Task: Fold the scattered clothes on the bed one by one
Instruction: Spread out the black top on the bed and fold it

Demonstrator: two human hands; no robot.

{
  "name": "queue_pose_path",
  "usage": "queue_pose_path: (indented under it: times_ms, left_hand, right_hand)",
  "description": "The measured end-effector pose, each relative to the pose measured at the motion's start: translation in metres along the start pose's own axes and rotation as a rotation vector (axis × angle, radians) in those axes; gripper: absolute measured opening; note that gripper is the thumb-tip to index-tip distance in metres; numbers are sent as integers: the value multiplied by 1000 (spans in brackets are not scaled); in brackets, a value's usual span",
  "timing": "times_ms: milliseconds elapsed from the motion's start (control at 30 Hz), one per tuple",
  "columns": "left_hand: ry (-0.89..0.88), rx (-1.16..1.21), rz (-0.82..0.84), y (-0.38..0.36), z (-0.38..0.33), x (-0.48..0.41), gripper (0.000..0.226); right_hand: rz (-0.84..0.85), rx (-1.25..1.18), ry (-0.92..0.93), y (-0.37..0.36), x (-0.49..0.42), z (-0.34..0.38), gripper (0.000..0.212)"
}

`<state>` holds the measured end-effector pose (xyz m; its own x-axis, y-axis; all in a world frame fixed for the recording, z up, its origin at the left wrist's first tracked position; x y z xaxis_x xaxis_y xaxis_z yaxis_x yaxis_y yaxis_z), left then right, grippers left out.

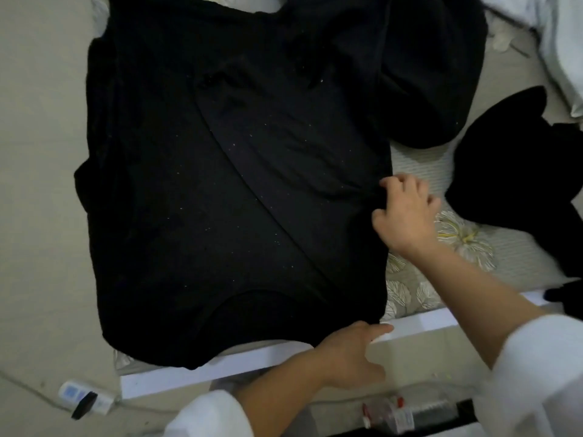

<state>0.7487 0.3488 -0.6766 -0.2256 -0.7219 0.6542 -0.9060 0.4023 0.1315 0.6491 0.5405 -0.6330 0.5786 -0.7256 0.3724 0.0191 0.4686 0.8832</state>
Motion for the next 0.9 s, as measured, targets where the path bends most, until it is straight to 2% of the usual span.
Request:
queue_pose_path:
  times_ms: [100,167,233,367,467,533,600,633,733,833,900]
  left_hand:
    - [60,302,-43,26,15,11,40]
    - [158,474,-183,63,42,33,33]
    - [232,519,-454,116,78,67,31]
    - [382,471,-1133,208,157,174,32]
    - [583,360,-1433,239,215,242,27]
    - [687,431,-1550,246,246,273,26]
    - [783,654,-1597,245,278,285,26]
    - [836,785,-1563,243,295,284,29]
    - [874,1121,-1287,243,330,261,44]
    - [764,1147,-1066,263,326,243,58]
    - [668,1105,-1025,281,317,235,50]
  right_hand:
    - [37,-33,220,-18,13,50,58]
    - [72,-34,305,-29,19,78,57]
    - [107,-39,361,-41,24,104,58]
    - [264,-18,475,-80,37,161,63]
    - [390,-1,561,-109,47,207,71]
    - [432,7,597,-122,51,235,79]
    - [430,47,601,-130,48,255,88]
    - [430,88,586,-133,44,260,94]
    - [497,196,462,-142,26,260,109]
    - [554,261,387,-148,19,261,116]
    - [560,316,380,-149,18,266,118]
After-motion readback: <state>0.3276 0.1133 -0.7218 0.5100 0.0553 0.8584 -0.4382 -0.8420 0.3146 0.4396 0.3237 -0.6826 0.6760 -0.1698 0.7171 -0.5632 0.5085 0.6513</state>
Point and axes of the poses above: each hand's wrist, its own x-axis away from the middle knuckle, its own y-axis out of the back of the hand, z = x × y, the point moved 9 cm from there along -x, towards the middle knuckle, and after that the axes turned 15 degrees about -x, right-handed, at the moved point
